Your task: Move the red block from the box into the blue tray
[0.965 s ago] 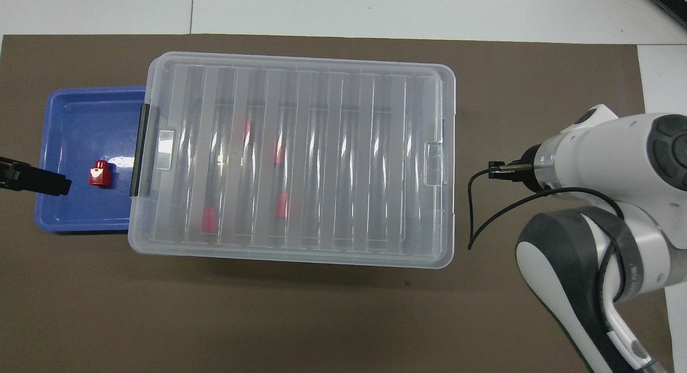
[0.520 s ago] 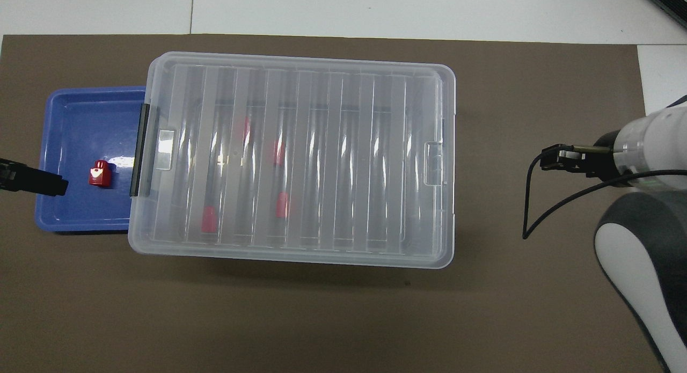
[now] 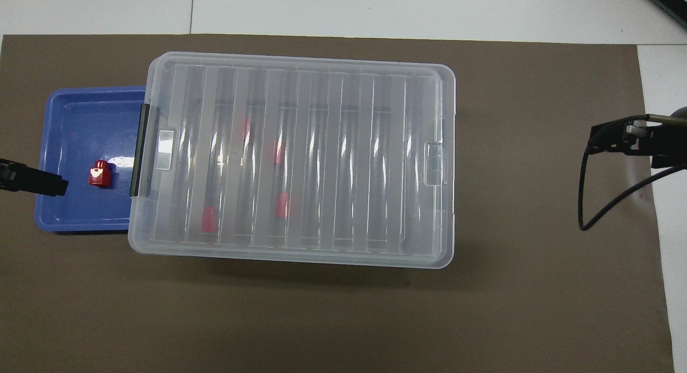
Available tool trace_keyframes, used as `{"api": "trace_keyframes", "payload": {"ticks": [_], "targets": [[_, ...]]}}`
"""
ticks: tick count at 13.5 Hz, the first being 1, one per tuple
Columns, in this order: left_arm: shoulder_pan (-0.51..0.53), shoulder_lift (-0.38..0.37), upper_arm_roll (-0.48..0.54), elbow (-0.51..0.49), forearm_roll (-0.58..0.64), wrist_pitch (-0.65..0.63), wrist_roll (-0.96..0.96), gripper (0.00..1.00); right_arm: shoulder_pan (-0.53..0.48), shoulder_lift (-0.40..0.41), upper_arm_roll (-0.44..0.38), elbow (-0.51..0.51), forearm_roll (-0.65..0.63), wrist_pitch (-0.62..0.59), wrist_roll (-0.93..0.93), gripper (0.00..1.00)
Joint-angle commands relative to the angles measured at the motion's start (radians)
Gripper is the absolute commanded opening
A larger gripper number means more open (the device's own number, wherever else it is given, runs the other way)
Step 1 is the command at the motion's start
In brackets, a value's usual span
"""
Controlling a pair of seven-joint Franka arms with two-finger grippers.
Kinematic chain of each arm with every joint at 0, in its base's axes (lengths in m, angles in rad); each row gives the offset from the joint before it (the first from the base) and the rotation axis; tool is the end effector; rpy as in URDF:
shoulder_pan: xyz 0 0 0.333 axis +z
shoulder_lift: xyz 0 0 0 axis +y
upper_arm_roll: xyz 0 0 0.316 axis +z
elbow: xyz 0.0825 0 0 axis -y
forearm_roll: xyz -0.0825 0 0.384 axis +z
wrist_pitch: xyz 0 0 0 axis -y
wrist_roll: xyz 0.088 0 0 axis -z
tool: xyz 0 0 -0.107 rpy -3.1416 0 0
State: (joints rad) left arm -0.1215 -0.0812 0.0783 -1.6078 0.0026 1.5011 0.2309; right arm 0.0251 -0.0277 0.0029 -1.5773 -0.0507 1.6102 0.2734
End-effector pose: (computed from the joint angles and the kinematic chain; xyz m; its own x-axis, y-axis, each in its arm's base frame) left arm 0.5215 -0.0204 0.6447 0.9623 -0.2709 -0.0242 -0.2707 -0.9626 0.0095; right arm 0.5501 0.0102 0.6404 0.9679 -0.2407 0.0720 -0.2435 -0.9694 0.0325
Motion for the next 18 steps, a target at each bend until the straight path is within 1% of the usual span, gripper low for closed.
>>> {"api": "trace_keyframes", "payload": {"ticks": [1,2,4,8,18], "targets": [[0.008,-0.002,-0.006,0.0,0.016,-0.012,-0.007,1.0,-0.024,0.06,0.002,0.1,0.034,-0.087,-0.039,1.0],[0.008,-0.002,-0.006,0.0,0.016,-0.012,-0.007,1.0,-0.036,0.06,0.0,0.096,0.058,-0.104,-0.057,1.0],[0.006,-0.002,-0.006,0.0,0.016,-0.012,-0.007,1.0,-0.034,0.039,0.0,0.06,0.063,-0.125,-0.12,1.0],[0.006,-0.002,-0.006,0.0,0.017,-0.012,-0.007,1.0,-0.022,0.028,0.003,0.037,0.061,-0.115,-0.114,1.0],[0.006,-0.002,-0.006,0.0,0.017,-0.012,-0.007,1.0,-0.021,0.023,0.008,0.028,0.046,-0.11,-0.109,1.0]]}}
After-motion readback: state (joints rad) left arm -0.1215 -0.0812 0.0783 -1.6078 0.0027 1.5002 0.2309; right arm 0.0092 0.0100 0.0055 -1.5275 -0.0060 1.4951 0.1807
